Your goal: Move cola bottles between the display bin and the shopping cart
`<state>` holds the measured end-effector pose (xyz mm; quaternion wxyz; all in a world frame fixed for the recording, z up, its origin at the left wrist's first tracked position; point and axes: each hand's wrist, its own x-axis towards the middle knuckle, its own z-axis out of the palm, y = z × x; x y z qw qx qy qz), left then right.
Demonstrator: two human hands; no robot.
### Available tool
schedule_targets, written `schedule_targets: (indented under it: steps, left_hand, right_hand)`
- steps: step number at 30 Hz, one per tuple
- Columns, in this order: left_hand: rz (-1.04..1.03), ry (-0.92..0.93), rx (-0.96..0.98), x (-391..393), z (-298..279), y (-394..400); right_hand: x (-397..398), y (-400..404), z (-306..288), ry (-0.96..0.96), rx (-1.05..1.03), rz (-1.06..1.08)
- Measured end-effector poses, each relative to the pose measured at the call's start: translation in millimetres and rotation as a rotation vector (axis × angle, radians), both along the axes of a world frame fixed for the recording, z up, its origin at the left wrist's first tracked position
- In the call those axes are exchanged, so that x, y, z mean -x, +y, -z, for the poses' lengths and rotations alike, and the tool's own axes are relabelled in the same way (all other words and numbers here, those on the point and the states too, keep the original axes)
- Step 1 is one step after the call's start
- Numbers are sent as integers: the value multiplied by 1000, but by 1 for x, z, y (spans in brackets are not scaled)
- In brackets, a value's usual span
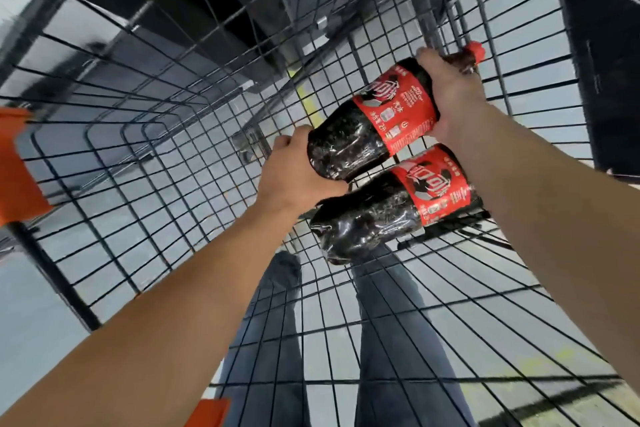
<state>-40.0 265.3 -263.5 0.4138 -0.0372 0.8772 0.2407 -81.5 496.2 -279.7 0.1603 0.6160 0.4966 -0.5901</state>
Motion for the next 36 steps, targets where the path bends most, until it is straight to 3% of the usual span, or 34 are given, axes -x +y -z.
schedule_targets:
  steps: [7, 20, 30, 36]
  left_hand:
    - [-61, 213, -37, -17, -40, -17]
    - [15, 593, -167, -55, -235, -142]
    - [-159, 862, -157, -144, -325, -246]
    - [-298, 976, -67, -228, -355, -304]
  right_hand:
    - [-18, -19, -59, 267, -73, 55]
    - [-93, -147, -295, 652, -111, 100]
    - [-155, -251, -408, 786, -78, -111]
    - [-207, -314, -443, 867, -32, -280]
